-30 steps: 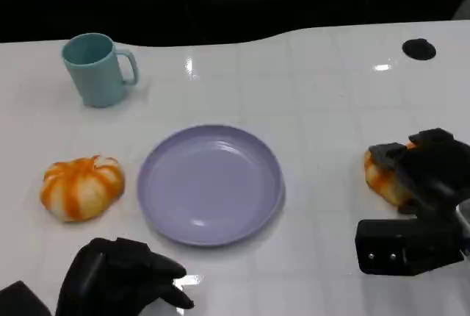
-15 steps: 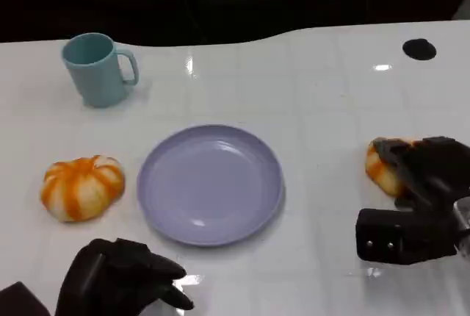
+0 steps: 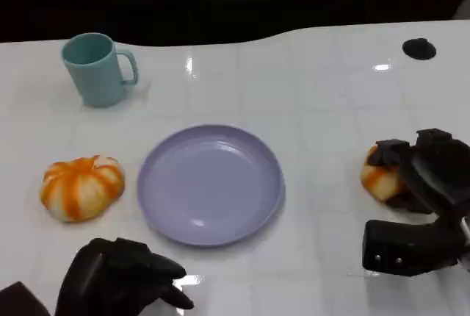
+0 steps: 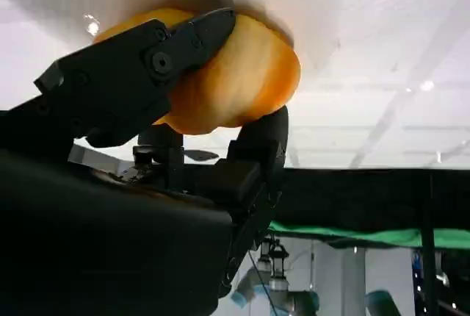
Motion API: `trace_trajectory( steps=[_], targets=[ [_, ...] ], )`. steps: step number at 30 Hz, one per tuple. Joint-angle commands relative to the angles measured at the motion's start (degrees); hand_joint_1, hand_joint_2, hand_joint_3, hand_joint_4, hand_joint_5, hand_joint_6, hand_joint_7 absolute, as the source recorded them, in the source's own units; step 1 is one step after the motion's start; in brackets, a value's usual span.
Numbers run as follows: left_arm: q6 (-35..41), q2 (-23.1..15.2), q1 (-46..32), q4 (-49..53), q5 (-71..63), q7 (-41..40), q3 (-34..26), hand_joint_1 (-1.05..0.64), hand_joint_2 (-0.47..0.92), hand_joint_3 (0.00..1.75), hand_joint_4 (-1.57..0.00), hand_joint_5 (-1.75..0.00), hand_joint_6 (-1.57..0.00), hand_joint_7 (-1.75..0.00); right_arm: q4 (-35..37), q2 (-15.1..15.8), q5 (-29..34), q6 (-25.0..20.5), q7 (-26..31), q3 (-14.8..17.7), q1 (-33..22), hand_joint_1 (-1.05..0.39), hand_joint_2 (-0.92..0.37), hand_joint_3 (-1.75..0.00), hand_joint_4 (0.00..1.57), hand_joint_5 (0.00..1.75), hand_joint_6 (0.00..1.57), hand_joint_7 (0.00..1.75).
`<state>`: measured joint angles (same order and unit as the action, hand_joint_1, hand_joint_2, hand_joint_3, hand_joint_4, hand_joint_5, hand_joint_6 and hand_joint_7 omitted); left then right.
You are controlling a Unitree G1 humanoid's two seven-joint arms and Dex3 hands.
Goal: Grasp the bread from the table and place it into the plate.
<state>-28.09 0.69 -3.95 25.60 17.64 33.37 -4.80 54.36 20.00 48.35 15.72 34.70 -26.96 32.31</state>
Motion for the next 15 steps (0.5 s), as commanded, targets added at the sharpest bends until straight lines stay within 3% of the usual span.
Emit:
trace_trajectory(
  steps=[1, 9, 15],
  targets=[
    [0.4, -0.9, -0.3, -0.1, 0.2, -0.4, -0.5, -1.05, 0.78, 0.0, -1.57, -0.35, -1.57, -0.13, 0.1, 0.0, -1.9, 2.6, 3.8, 0.7, 0.5, -0.07, -0.86, -0.01, 0.91, 1.75, 0.88, 1.35],
    [0.4, -0.8, -0.8, -0.6, 0.3, -0.3, -0.4, -1.05, 0.79, 0.0, -1.57, -0.35, -1.57, -0.13, -3.4, -0.2, -4.4, 6.2, 6.2, 1.7, -0.8, -0.01, -0.86, -0.02, 0.95, 1.75, 0.88, 1.45],
    [0.5, -1.0, -1.4, -1.6, 0.6, 0.0, -0.3, -1.05, 0.78, 0.0, -1.57, -0.35, -1.57, -0.13, -12.1, -1.3, -11.7, 12.2, 0.8, 5.2, -4.7, 0.06, -0.9, -0.07, 0.99, 1.75, 0.87, 1.53]
  ],
)
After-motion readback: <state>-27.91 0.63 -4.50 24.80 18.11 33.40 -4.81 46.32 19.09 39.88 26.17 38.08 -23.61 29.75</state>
